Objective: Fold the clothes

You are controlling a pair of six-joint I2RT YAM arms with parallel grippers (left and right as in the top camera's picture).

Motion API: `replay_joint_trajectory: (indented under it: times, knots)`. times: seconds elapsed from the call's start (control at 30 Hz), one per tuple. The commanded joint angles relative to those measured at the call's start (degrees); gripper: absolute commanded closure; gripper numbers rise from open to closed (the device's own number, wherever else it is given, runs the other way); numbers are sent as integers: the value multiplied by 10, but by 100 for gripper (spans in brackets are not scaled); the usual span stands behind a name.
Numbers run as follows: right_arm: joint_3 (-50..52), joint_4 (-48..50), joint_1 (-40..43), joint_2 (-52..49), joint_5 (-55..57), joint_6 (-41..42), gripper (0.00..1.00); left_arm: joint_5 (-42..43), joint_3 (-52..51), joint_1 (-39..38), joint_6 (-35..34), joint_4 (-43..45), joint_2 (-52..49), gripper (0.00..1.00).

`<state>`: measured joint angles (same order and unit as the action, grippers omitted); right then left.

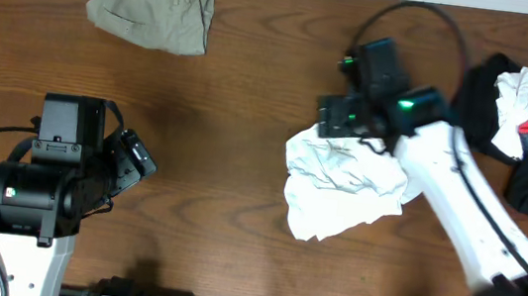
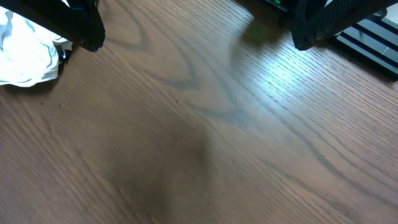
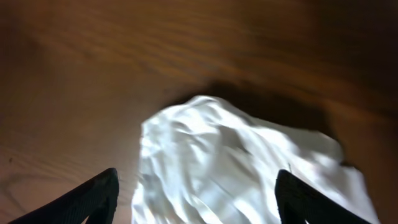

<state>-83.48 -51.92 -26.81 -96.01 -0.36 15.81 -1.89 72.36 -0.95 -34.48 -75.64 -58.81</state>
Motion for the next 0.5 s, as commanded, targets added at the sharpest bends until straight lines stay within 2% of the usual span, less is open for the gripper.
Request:
replay_joint_trajectory:
  times: [0.0, 0.07, 0.2, 0.47]
  knots:
    - [-2, 17, -27, -60, -11, -39, 24, -5, -1, 3, 4, -2, -1, 2]
    - [-2, 27, -41, -98, -9, -39, 26, -5, -1, 3, 4, -2, -1, 2]
    - [-2, 43, -73, -156, 0, -39, 23, -6, -1, 3, 4, -2, -1, 2]
    - [-2, 54, -118, -195, 59, -1, 24, -8, -1, 3, 4, -1, -4, 2]
